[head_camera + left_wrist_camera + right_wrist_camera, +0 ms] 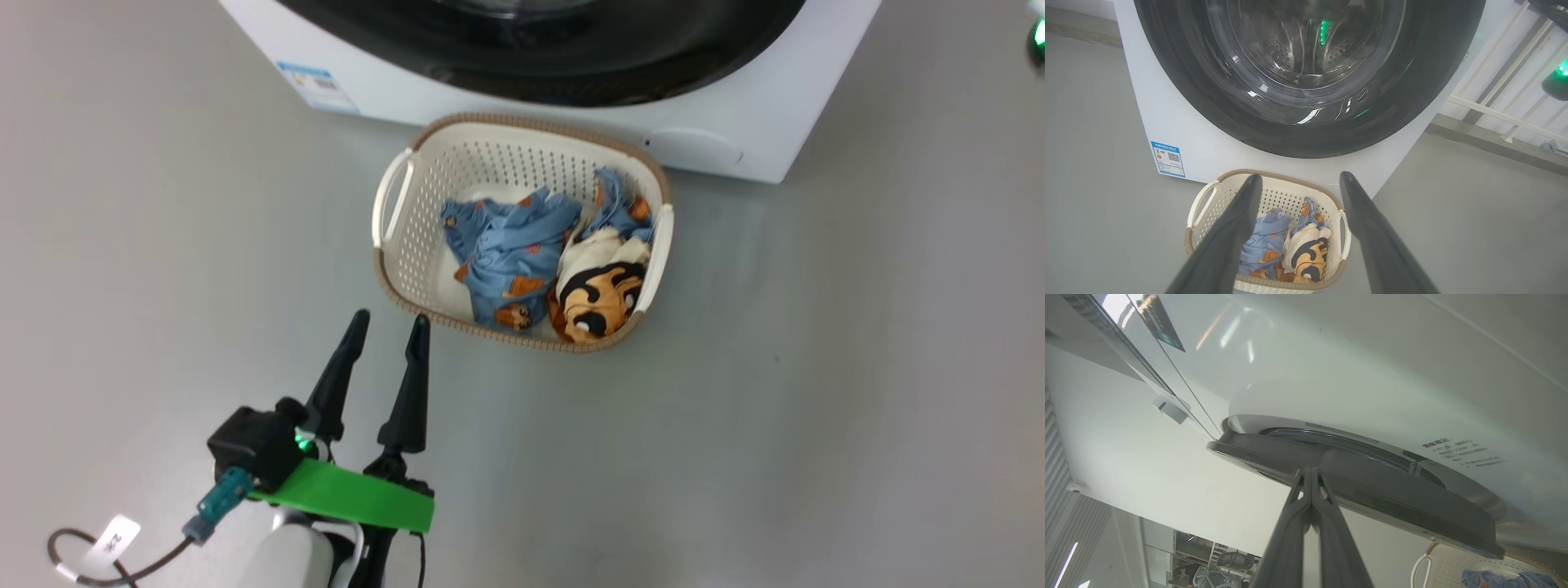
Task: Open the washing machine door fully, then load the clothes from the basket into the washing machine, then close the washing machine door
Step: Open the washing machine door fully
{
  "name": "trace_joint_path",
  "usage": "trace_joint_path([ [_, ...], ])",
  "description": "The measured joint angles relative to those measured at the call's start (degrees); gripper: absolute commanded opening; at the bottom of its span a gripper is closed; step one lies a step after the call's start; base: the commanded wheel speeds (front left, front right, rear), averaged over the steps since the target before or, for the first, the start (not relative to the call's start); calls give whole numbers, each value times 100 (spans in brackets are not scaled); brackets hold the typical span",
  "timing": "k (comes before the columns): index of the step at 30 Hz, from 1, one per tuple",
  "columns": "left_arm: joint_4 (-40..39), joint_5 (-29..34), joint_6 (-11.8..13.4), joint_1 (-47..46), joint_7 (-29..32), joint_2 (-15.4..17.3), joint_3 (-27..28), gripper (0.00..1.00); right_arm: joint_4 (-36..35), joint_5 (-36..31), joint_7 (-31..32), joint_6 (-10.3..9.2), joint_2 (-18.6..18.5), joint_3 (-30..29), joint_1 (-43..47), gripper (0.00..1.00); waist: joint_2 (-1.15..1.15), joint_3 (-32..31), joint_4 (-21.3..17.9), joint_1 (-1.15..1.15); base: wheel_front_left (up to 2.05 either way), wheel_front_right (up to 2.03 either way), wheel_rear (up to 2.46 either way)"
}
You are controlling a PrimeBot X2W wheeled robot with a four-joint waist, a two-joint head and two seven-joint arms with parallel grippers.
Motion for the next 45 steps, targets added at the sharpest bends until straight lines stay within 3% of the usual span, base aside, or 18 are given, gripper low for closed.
trace_joint_path([
  [11,-77,-204,4,-427,0,-16,-258,100,326,-415,381,0,19,191,-946,0,0,652,224,0,0,0,0],
  [25,-121,-326,51,-602,-1,-41,-401,100,450,-623,424,0,89,311,-1329,0,0,962,509,0,0,0,0],
  [34,-120,-355,57,-604,-1,-44,-431,100,399,-627,565,-7,102,457,-1250,0,0,859,531,0,0,0,0],
  [45,-80,-226,56,-555,0,-45,-412,100,114,-553,738,-7,274,603,-483,0,0,451,448,-1,0,0,0],
])
